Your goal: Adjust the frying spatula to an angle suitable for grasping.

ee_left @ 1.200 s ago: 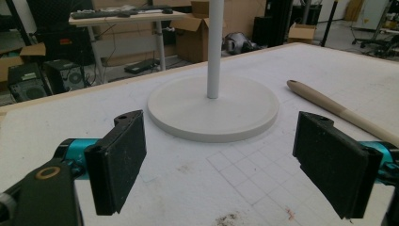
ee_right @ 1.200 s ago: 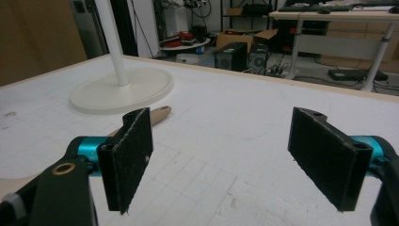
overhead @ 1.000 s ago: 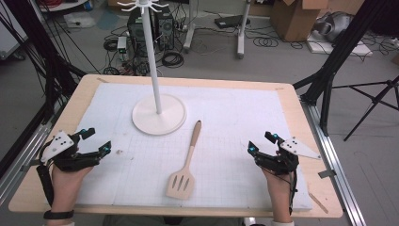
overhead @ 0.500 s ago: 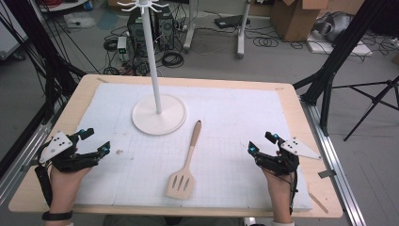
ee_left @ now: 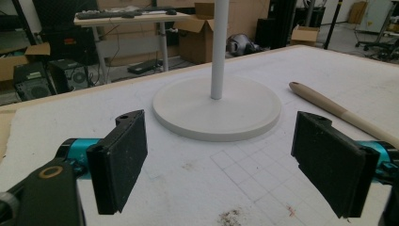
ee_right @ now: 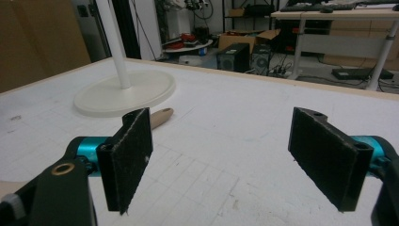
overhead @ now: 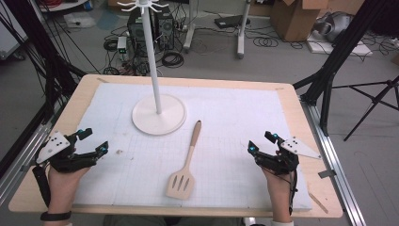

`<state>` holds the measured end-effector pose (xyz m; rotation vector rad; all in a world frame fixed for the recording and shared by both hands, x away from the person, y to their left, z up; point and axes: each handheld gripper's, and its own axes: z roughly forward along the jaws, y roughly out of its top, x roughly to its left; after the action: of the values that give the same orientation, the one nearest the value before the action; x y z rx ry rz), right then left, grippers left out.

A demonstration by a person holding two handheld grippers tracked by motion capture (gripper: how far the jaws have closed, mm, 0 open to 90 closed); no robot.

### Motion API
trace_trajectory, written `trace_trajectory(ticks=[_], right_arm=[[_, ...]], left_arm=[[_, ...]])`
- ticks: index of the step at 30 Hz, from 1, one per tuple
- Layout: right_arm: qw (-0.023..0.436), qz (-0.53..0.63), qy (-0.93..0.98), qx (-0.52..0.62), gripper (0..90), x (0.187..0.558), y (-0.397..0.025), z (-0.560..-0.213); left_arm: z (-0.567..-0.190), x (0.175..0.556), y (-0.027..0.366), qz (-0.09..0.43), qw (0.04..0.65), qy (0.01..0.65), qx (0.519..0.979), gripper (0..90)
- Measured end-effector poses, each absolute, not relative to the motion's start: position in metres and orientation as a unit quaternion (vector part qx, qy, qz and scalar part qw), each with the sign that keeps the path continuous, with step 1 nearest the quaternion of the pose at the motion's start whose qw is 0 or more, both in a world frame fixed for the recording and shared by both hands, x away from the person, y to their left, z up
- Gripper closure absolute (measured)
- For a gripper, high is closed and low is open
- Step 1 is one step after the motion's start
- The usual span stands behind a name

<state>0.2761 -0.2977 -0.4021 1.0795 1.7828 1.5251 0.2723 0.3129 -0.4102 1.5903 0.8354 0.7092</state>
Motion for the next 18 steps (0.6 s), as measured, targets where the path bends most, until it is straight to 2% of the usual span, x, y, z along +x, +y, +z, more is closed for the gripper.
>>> trace_trajectory(ticks=[18], right_arm=[[0.273,0.568,0.669,0.395,21.4,0.2759,-0.2962,-0.4021]], left_arm=[[-0.4101,0.2721,0.3126,0.302,0.568,0.354,0.679,20.2]])
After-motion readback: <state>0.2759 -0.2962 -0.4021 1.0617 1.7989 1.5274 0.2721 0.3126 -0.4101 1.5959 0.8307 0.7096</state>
